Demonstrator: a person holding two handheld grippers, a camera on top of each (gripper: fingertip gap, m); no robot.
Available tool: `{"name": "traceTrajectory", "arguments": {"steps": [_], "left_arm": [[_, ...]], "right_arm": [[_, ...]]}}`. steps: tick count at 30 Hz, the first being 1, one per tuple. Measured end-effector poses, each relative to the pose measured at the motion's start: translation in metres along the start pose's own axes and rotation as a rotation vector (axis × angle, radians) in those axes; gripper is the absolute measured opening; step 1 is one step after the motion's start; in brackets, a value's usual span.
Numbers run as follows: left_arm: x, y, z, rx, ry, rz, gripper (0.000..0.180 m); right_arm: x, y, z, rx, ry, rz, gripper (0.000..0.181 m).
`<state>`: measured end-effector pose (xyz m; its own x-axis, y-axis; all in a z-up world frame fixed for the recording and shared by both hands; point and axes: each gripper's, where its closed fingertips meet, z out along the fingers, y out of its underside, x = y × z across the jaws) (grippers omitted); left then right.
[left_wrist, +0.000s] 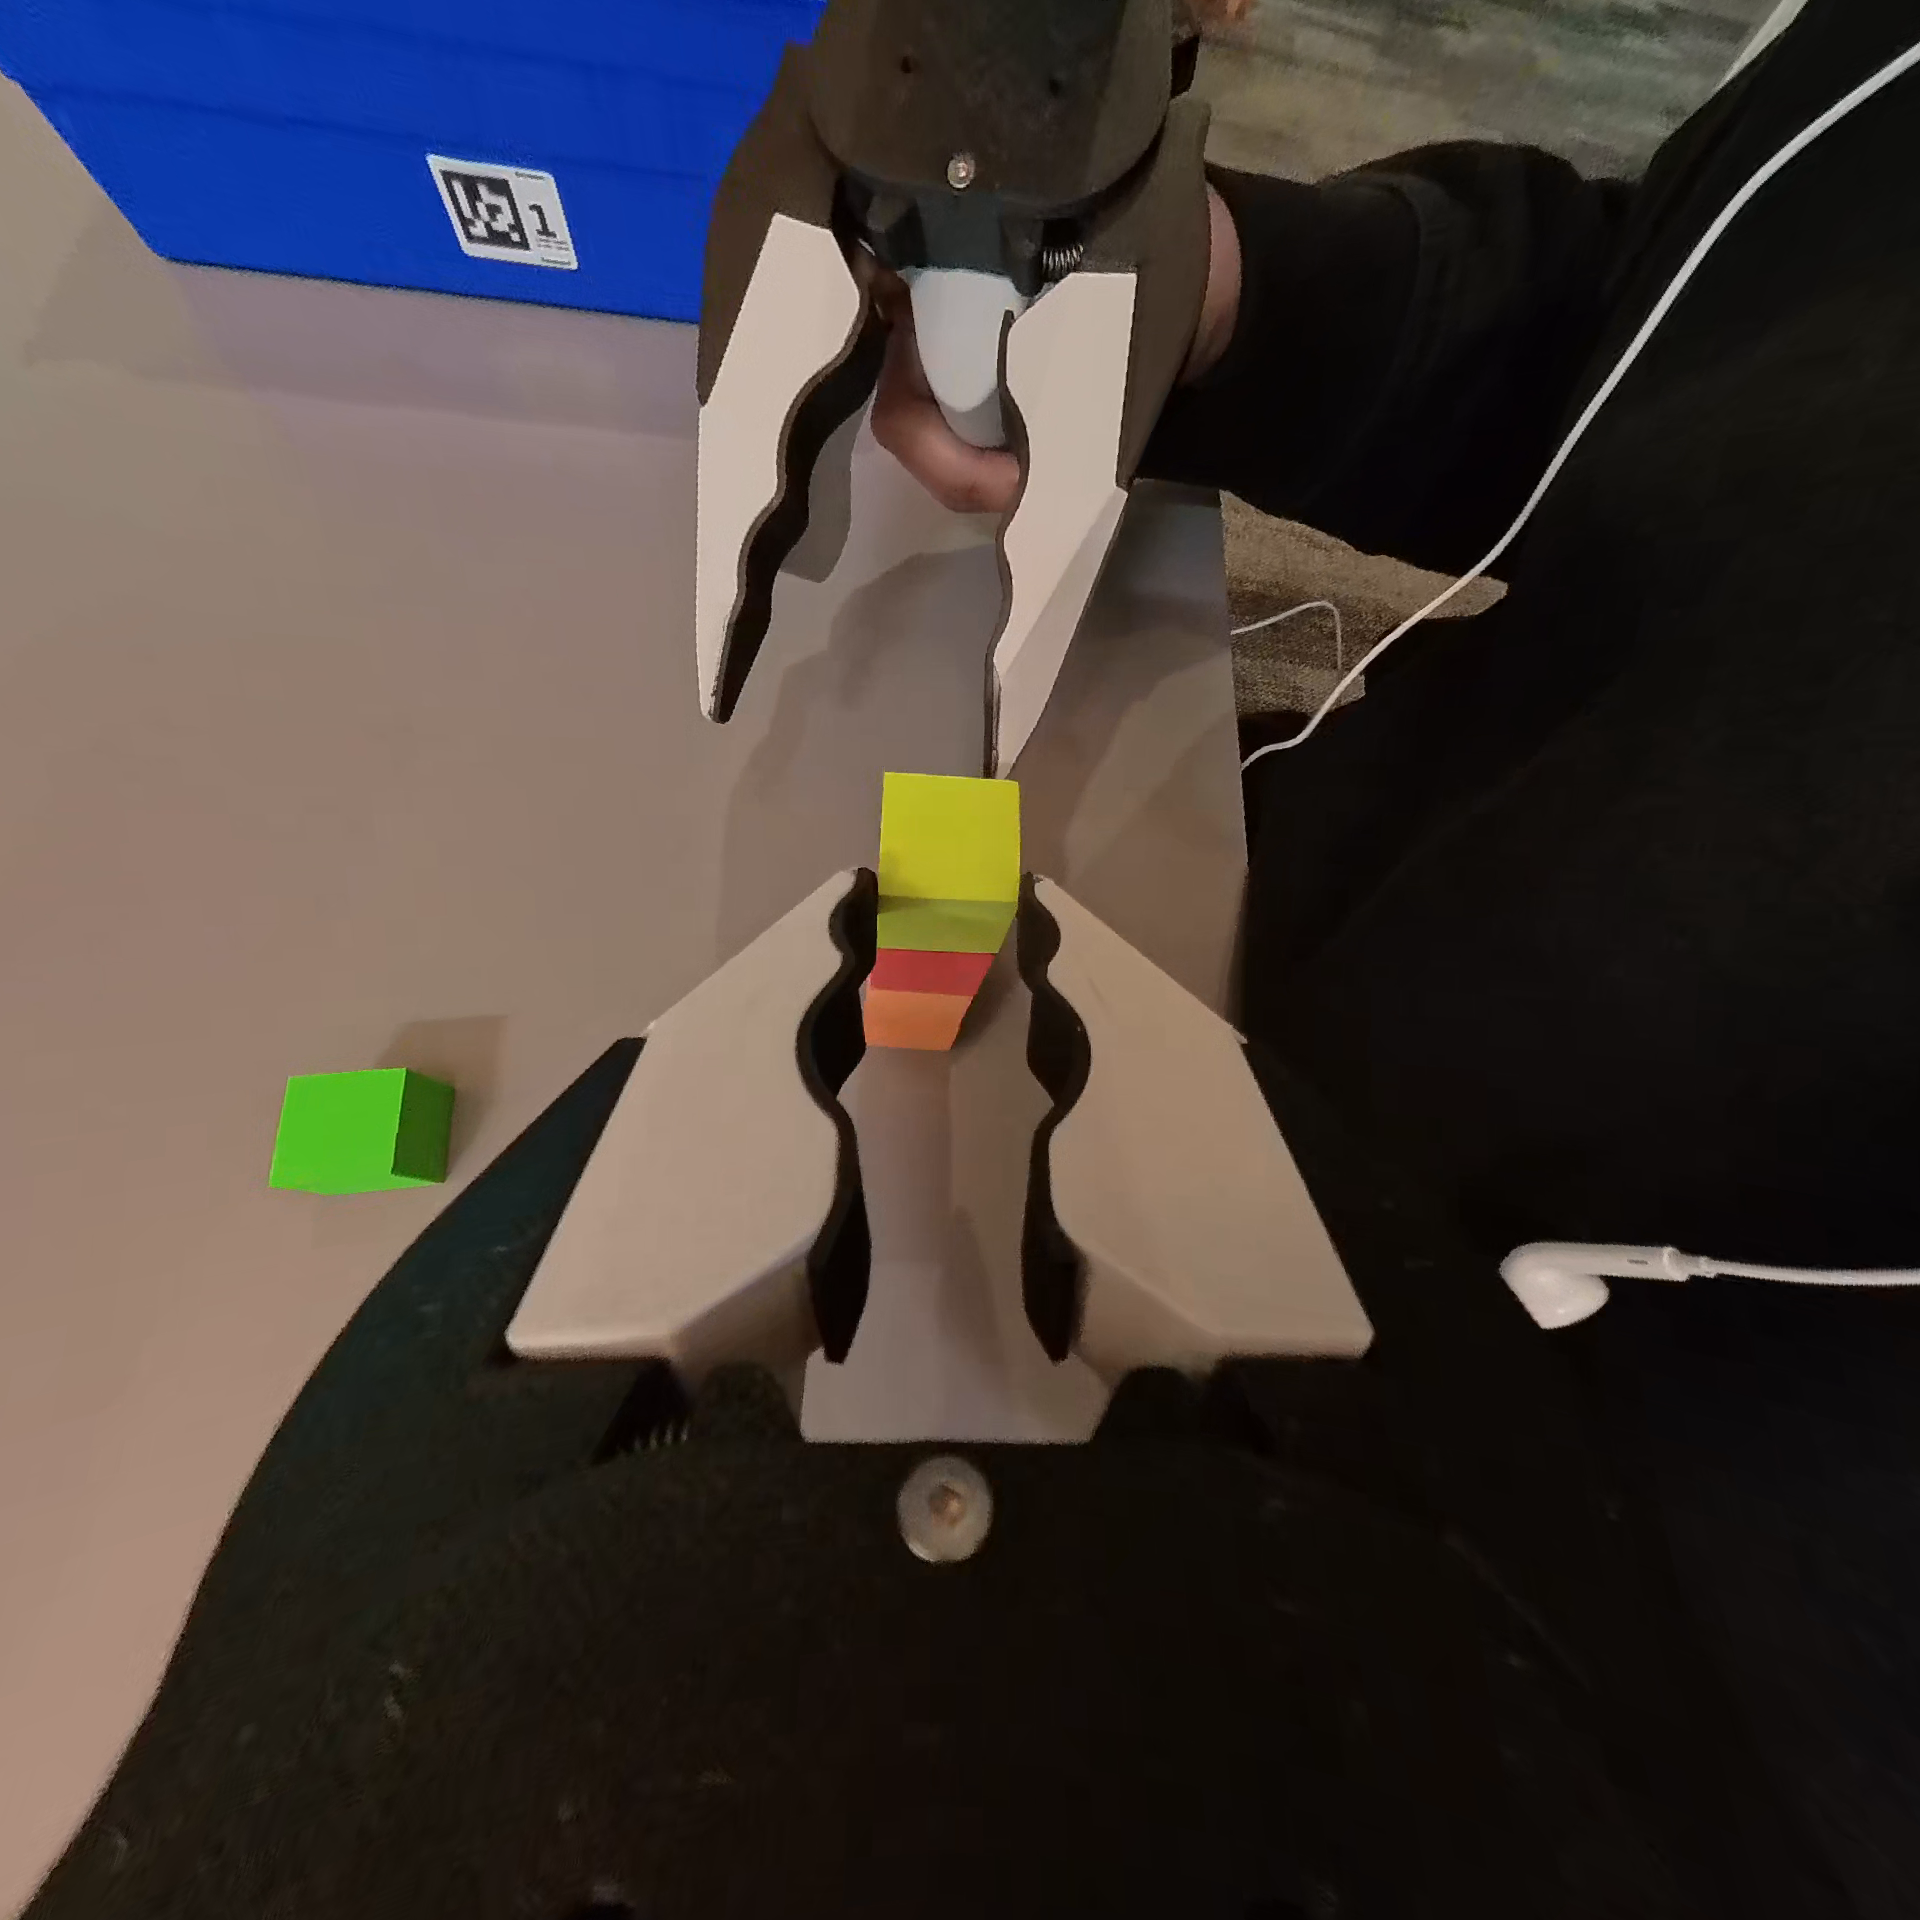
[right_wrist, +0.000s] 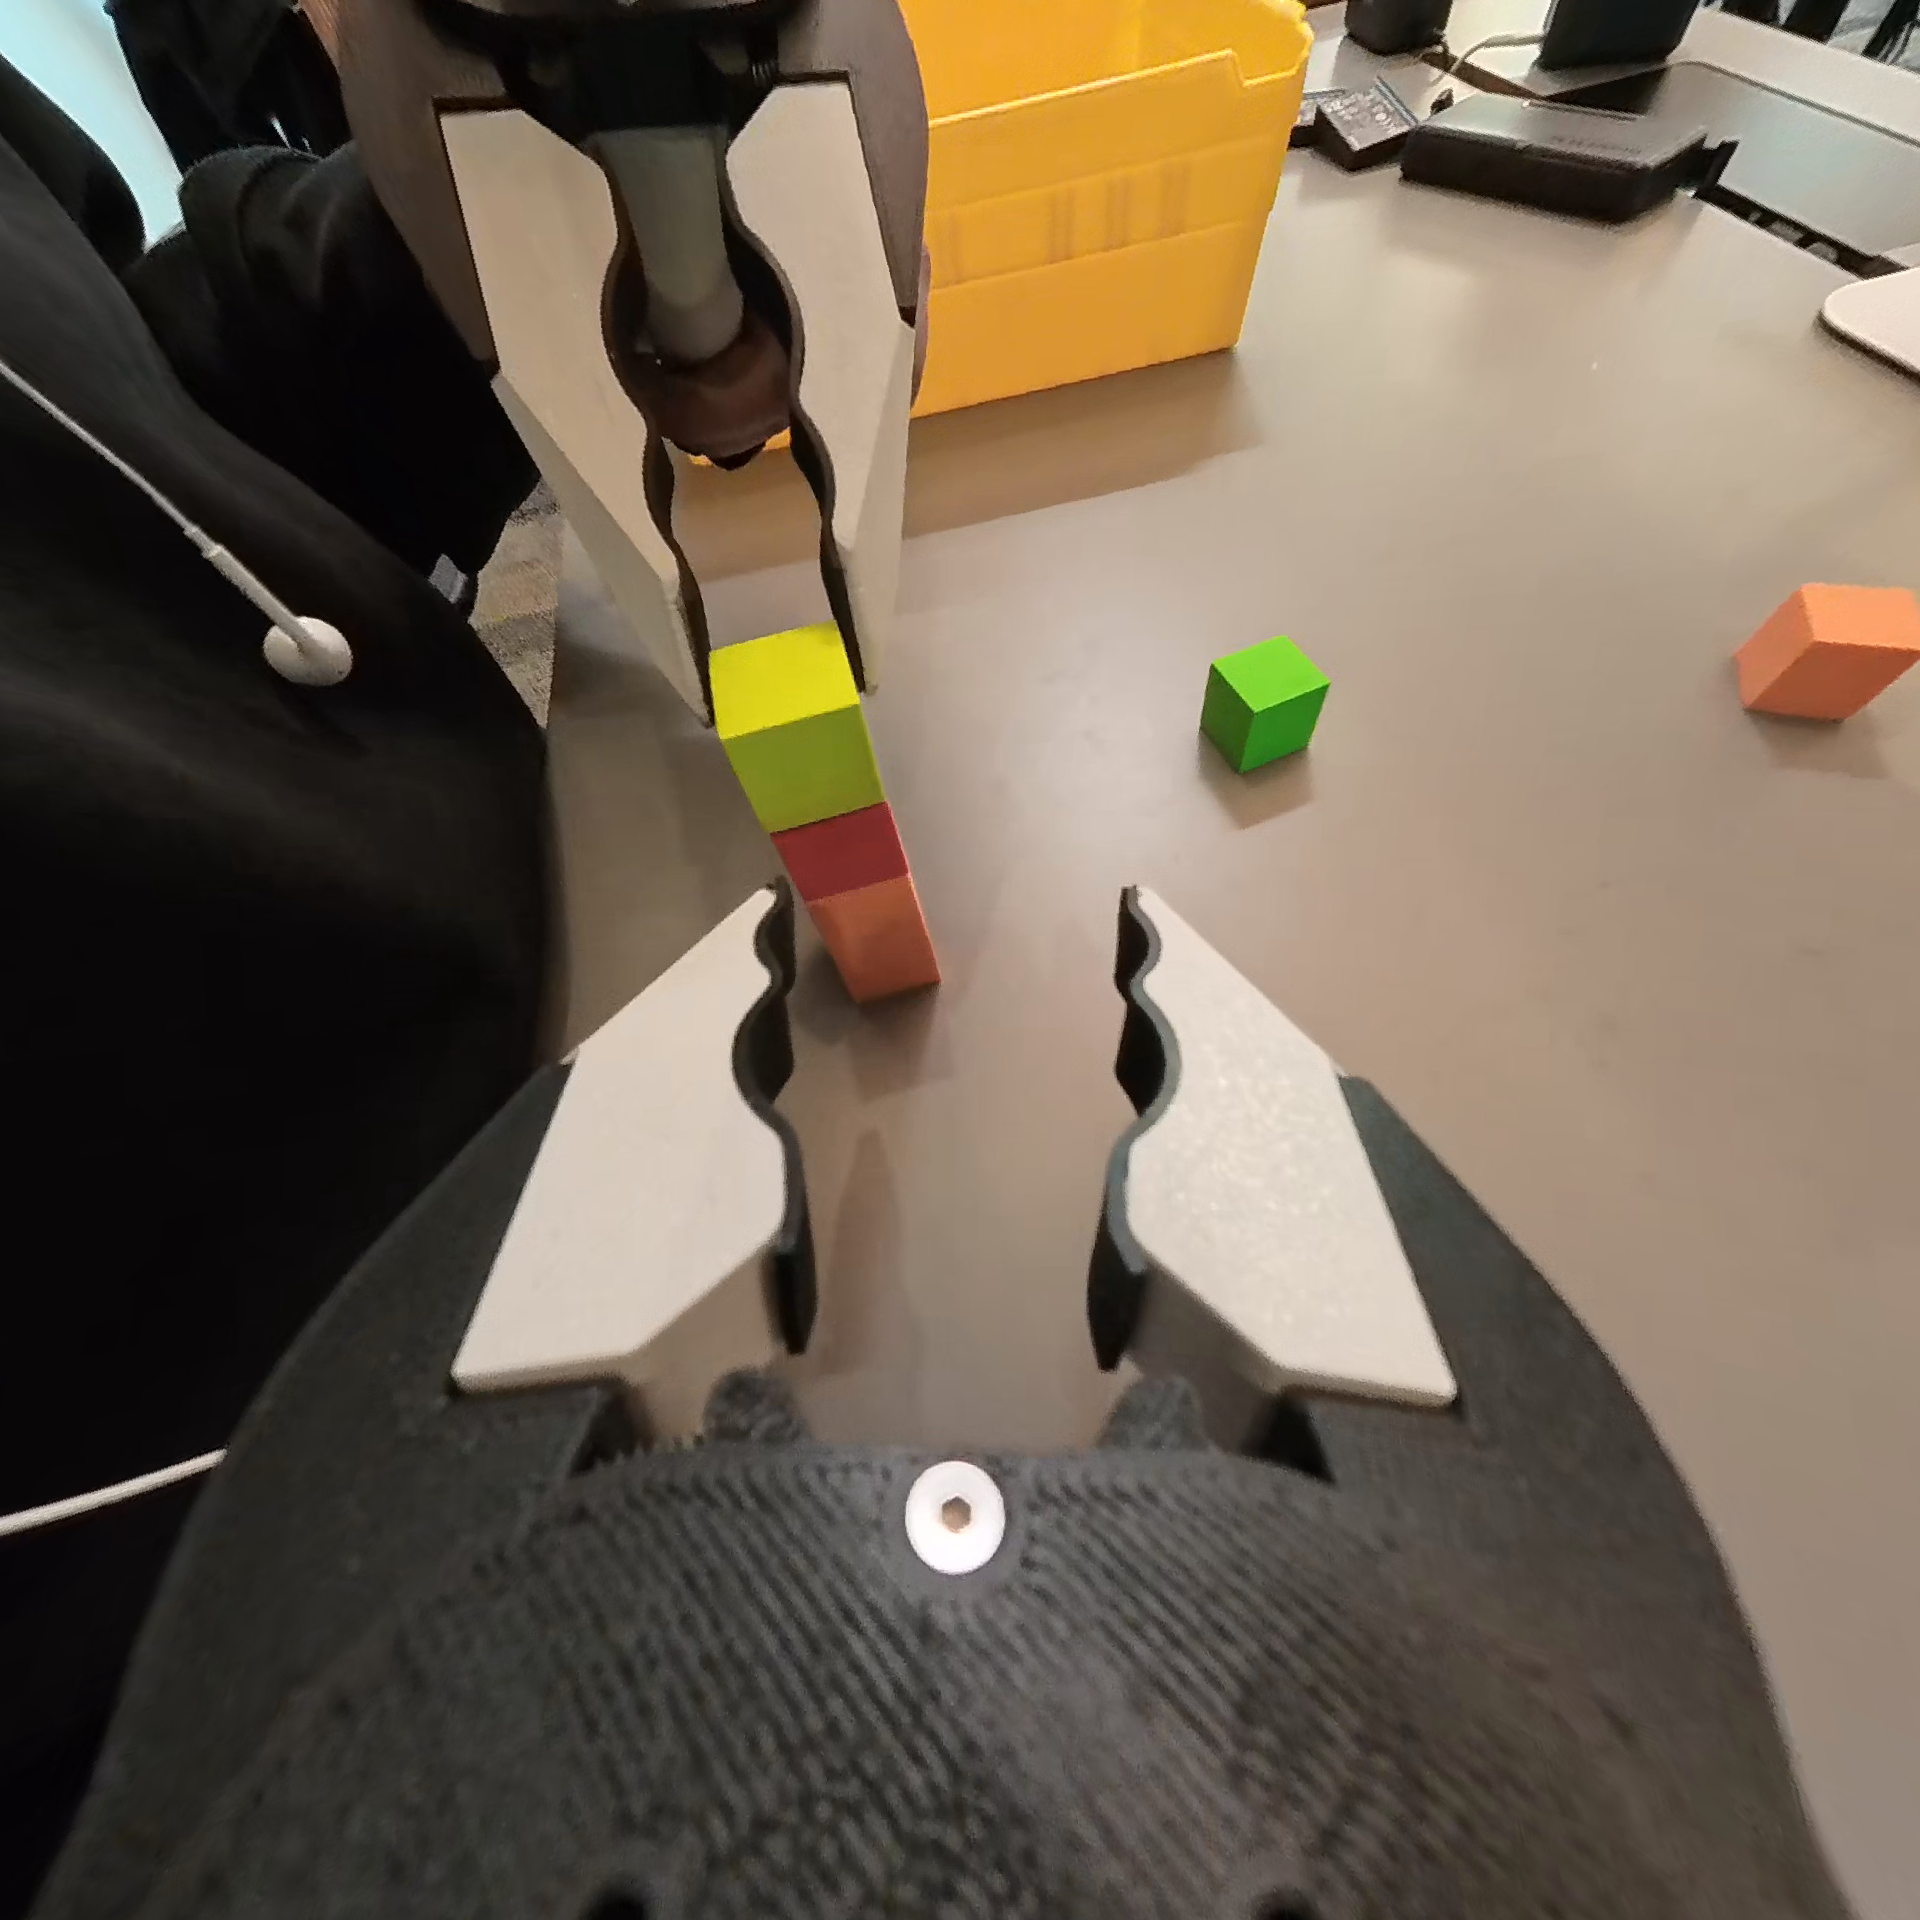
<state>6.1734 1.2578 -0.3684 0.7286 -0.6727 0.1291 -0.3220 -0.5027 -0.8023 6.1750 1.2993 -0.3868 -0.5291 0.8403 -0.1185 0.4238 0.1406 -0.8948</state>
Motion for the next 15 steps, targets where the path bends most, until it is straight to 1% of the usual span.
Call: {"name": "traceTrajectory", "arguments": {"steps": [9,15], "left_arm": [[0.0001,-0.0002,0.0001,-0.020,-0.016,0.000,0.023],[-0.0015,-0.0021,-0.0030,-0.004,-0.012,-0.009,0.023]], "right_arm": [[0.0017,0.0003,-0.0035,0.016,-0.002,0.000,0.061],[0.0010,0.0018,-0.0033,0.016,-0.001,0.003,0.060]]}}
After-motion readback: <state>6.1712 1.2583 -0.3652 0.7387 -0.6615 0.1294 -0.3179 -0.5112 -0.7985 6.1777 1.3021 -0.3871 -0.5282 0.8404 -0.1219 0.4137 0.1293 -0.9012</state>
